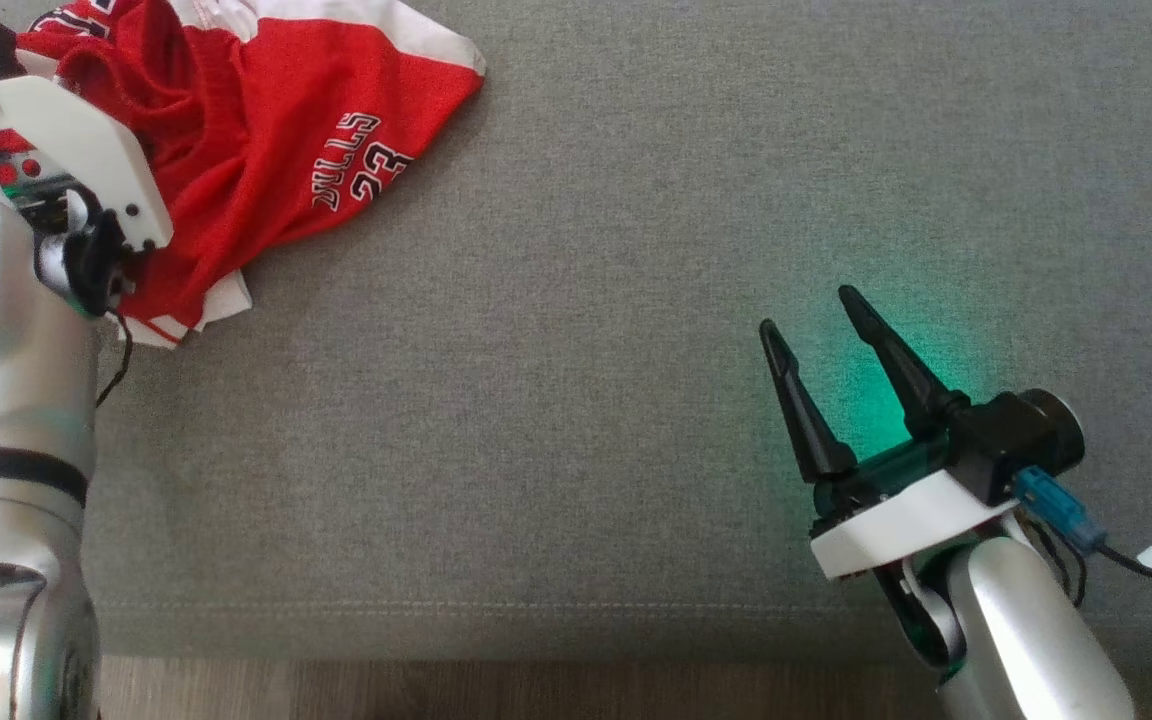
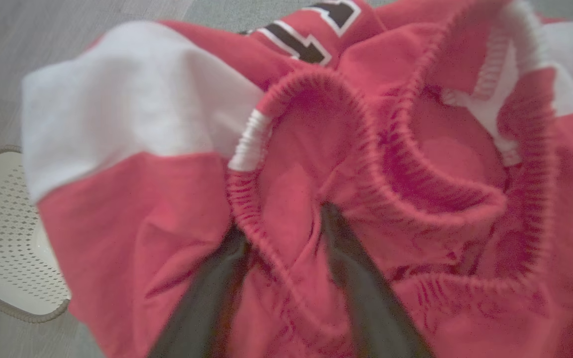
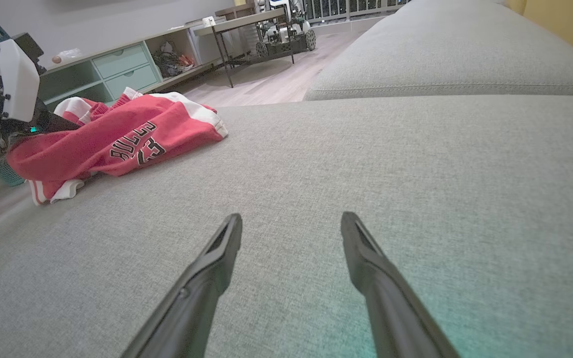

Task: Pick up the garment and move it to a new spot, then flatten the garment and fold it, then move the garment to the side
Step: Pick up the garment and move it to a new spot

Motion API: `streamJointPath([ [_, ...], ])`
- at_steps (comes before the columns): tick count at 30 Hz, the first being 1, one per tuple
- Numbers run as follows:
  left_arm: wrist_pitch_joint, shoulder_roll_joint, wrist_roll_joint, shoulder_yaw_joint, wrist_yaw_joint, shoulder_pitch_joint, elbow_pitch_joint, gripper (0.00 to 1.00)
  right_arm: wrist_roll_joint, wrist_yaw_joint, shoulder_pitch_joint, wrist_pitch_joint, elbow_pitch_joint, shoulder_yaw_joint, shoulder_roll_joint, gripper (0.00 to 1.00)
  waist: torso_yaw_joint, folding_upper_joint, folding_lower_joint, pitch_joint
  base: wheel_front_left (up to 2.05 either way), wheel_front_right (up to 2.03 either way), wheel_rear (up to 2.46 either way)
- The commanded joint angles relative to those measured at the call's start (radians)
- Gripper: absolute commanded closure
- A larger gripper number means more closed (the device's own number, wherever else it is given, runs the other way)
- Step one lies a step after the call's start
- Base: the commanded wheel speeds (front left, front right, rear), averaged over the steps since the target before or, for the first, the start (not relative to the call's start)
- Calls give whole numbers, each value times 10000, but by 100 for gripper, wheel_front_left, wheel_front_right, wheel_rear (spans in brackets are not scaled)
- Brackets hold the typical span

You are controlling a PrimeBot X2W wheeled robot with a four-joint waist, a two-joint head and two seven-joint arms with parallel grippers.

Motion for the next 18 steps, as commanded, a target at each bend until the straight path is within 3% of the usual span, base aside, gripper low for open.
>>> streamJointPath([
  [1, -144, 548, -73, 197, 14, -307, -133, 100, 78, -2, -47, -92, -224, 282, -11, 0, 6, 1, -1, -42, 0, 0, 0],
  [10, -3068, 673, 137, -102, -343, -735, -494, 100, 87, -2, 87, -92, 13, 304, 81, 0, 63, 1, -1, -893, 0, 0, 0],
  [18, -4384, 430, 452, -753, -795, -1229, -1004, 100, 143, -2, 258, -92, 59, 401, 228, 0, -81, 1, -1, -1702, 0, 0, 0],
])
